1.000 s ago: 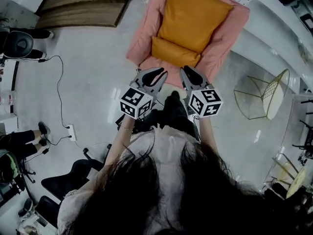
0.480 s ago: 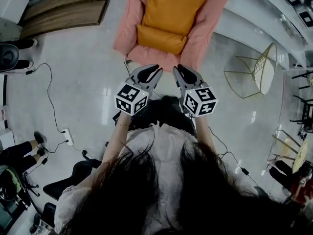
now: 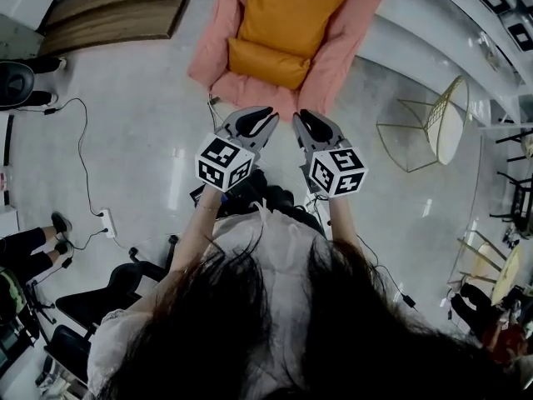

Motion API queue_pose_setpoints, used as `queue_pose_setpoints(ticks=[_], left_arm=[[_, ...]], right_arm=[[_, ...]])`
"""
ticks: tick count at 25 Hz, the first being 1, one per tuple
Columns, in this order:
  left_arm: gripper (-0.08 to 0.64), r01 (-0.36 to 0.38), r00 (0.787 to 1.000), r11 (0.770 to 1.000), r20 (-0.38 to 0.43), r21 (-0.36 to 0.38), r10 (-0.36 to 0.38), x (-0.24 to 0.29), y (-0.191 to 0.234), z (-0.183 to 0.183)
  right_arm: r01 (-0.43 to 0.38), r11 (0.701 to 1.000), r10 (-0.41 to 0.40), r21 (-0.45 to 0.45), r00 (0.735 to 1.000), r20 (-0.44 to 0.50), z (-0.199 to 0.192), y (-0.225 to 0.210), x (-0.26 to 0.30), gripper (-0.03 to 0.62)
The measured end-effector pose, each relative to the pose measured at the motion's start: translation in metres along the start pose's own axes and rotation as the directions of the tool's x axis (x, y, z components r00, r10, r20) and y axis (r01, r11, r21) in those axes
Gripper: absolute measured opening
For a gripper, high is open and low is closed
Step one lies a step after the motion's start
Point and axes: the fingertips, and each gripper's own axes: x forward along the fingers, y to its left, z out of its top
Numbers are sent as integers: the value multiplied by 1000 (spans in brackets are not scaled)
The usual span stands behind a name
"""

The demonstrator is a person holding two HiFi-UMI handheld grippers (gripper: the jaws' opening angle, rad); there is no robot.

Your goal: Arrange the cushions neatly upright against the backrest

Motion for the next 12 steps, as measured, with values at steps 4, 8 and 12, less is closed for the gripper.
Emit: queue_pose_setpoints(ticks=[4,8,12], left_arm=[[60,-32,999,999,11,0,32,4,-27,-6],[60,-58,998,998,2,10,58,7,-57,-16],[60,-86,996,996,2,13,86,8,-76,-22]], right_arm=[[-33,999,33,-17,999,-5,-8,-5,-23,78],[-66,997,65,-28,998,-12,-17,-9,-47,78],[-94,995,94,-31,995,-13,-22,-10,-63,77]])
